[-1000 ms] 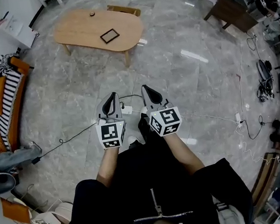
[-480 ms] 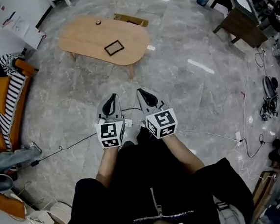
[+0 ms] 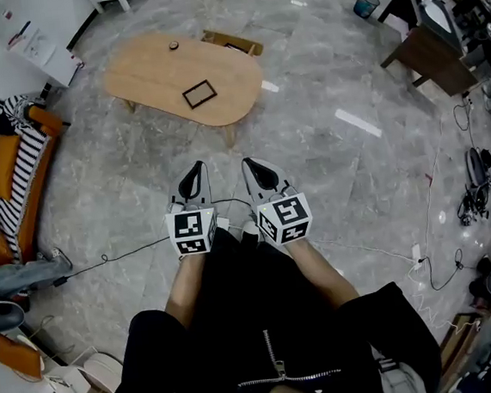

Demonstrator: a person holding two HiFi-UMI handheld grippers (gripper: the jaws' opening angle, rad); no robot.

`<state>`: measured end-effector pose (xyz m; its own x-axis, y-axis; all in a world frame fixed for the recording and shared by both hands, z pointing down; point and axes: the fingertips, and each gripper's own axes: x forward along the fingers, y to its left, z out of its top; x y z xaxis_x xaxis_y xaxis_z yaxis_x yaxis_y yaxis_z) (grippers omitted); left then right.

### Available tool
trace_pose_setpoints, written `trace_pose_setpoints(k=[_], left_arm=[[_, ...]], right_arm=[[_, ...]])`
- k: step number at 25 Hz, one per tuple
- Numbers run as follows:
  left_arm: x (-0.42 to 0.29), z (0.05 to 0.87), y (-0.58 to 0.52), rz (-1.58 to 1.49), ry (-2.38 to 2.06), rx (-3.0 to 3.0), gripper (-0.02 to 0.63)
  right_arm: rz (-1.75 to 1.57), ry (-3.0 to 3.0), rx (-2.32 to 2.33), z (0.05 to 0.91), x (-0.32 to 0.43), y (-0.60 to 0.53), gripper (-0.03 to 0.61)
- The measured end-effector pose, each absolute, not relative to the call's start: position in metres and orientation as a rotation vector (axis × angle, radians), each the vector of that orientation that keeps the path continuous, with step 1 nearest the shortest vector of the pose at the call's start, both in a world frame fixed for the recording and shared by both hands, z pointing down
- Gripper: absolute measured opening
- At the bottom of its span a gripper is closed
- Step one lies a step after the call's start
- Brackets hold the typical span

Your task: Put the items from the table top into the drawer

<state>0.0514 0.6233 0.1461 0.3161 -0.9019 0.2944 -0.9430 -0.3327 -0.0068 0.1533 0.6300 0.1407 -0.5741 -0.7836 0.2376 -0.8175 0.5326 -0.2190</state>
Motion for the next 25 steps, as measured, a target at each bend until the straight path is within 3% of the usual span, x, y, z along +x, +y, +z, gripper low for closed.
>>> trace_pose_setpoints(k=[14,25], left_arm=[[0.062,0.150,0.589,0.338,-1.692,2.412,0.015],[0.067,0.174,0.489,0.298,-1.666,2.403,0.014]], right_arm=[[0.516,-2.634,1.421,0.153,0.164,0.600,0.008],[0.471,-2.619,1.418,0.159,0.169,0.511,0.008]])
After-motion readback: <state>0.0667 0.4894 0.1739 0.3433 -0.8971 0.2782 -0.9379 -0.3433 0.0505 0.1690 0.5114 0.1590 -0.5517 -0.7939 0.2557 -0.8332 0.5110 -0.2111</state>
